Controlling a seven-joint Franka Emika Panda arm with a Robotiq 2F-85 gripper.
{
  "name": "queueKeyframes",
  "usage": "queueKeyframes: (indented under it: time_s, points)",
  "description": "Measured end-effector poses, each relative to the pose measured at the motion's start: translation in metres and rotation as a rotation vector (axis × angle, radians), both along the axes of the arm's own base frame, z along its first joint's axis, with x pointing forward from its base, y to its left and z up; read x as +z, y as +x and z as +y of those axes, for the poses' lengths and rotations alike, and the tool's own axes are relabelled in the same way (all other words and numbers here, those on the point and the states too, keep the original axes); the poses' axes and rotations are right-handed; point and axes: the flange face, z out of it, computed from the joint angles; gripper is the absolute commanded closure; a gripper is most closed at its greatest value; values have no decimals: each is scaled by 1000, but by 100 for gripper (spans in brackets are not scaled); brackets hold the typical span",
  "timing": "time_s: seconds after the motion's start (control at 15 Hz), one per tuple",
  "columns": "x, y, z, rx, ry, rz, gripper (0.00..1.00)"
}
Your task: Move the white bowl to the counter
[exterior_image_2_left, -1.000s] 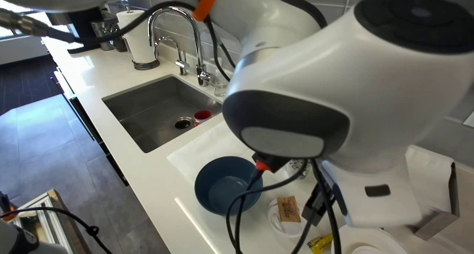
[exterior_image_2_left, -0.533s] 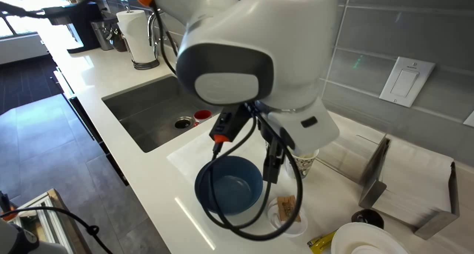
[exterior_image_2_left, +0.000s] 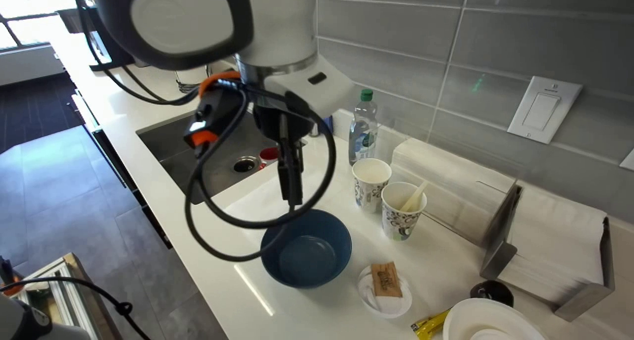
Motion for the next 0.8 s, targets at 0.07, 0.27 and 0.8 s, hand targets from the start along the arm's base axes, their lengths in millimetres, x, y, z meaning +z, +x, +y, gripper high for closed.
queueKeyframes:
  time_s: [0.07,0.27,0.8]
  points:
    - [11,-8,12,52,-5,9,0]
    - [43,-31,44,211,-12,33,0]
    - [94,-70,88,569,-15,81,0]
